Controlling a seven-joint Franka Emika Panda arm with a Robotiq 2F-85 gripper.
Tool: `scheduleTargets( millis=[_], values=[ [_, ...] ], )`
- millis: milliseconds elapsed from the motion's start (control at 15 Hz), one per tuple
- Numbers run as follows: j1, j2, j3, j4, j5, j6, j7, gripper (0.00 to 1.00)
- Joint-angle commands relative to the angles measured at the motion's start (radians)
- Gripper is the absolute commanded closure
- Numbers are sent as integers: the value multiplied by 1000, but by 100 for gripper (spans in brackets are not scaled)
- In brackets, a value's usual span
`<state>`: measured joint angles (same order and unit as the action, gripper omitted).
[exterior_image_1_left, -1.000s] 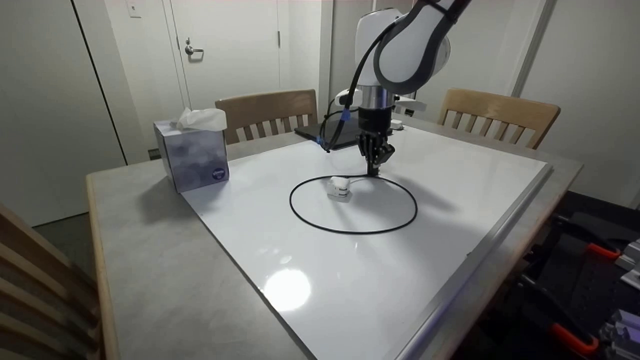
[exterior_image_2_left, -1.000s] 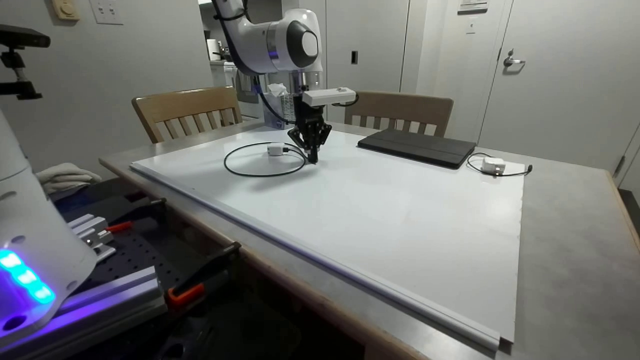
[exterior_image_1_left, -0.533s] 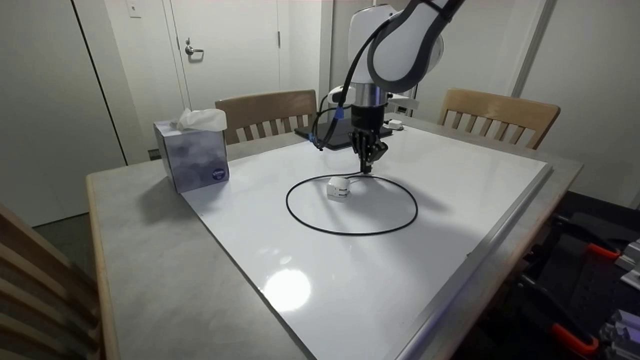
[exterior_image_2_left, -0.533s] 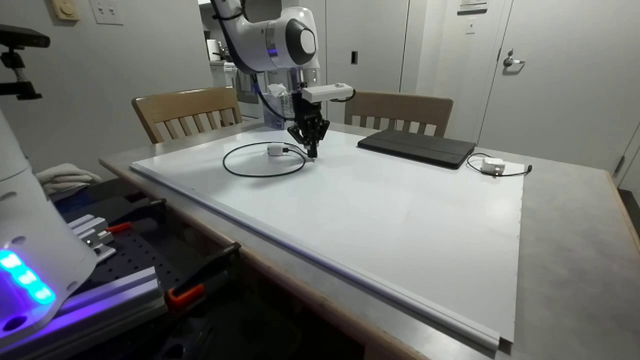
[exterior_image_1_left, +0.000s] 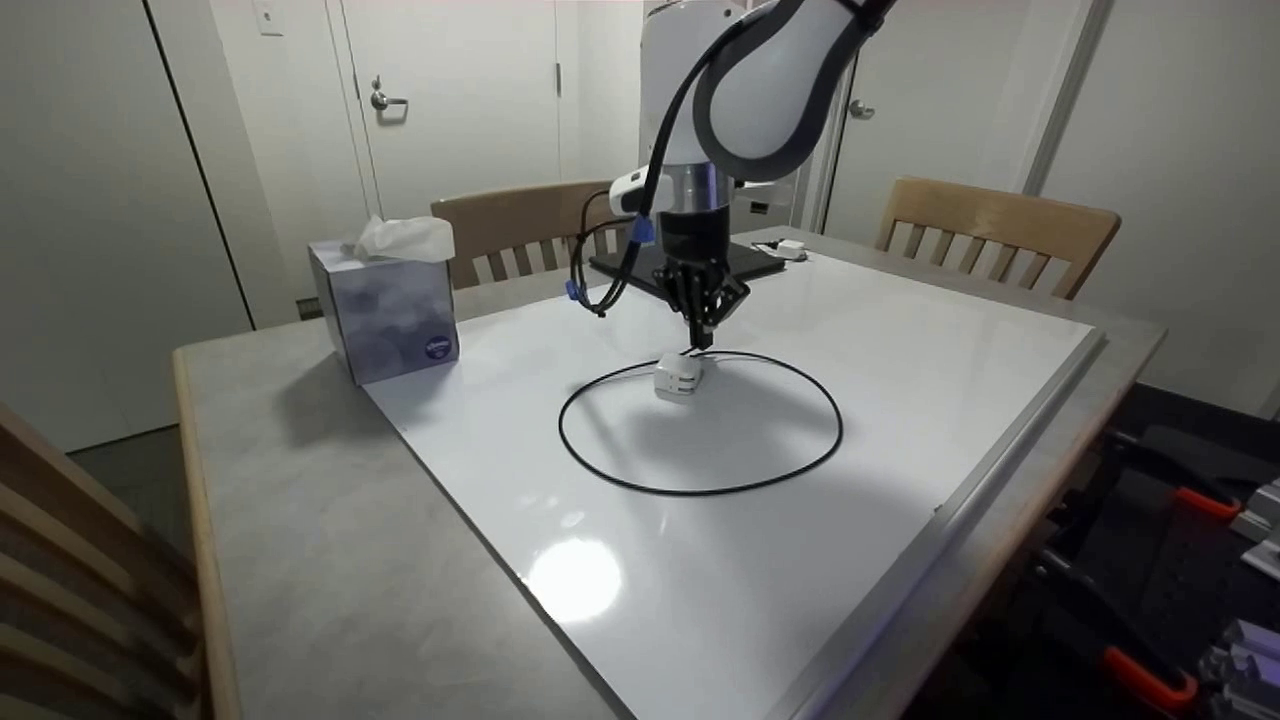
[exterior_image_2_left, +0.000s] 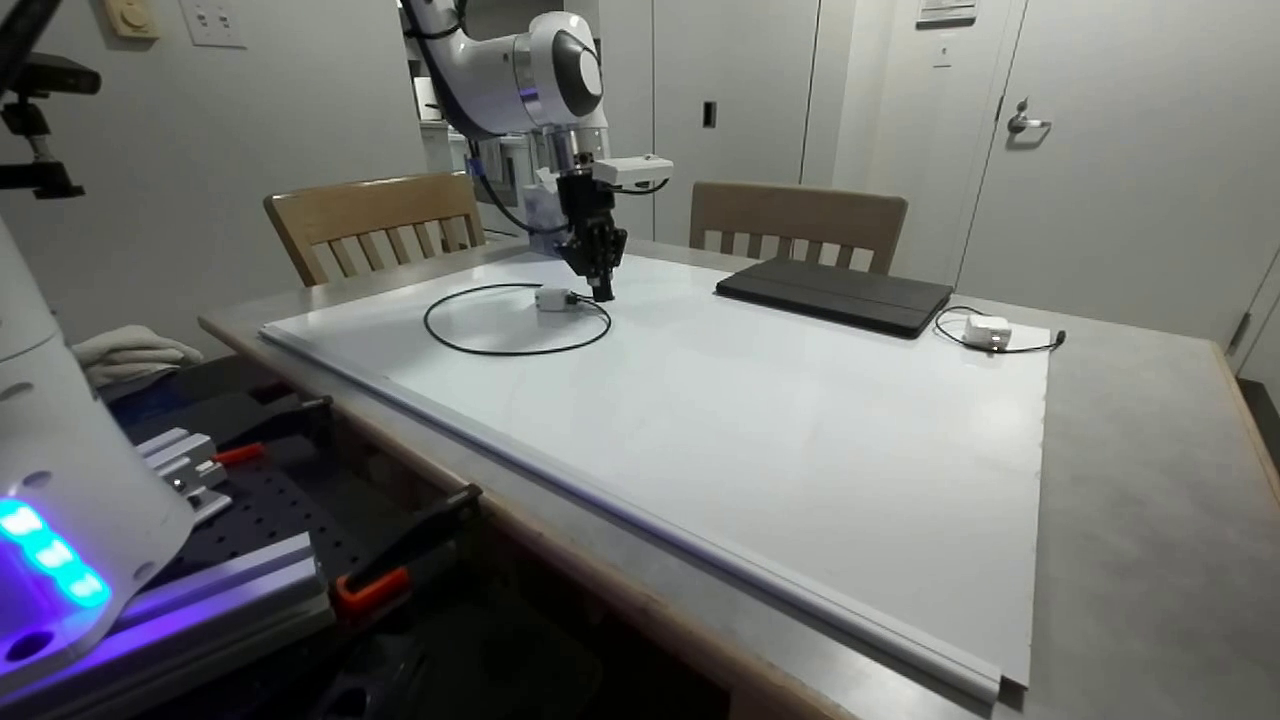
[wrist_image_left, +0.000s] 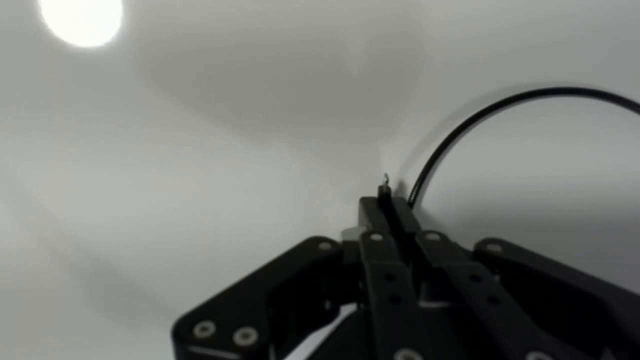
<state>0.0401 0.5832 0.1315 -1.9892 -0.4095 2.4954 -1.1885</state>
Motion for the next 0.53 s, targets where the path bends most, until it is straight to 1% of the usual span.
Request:
scheduleTargets(
  millis=[0,67,267,400,467],
  values=[
    [7,0,-8,1,7,-1,-4,92],
    [6,0,-11,1,6,-1,-4,98],
    [21,0,-27,-5,-42,65,-4,98],
    [7,6,-7,-4,-54,99,-67,98],
    [-9,8,15,-5,-43,118,-122,98]
  ],
)
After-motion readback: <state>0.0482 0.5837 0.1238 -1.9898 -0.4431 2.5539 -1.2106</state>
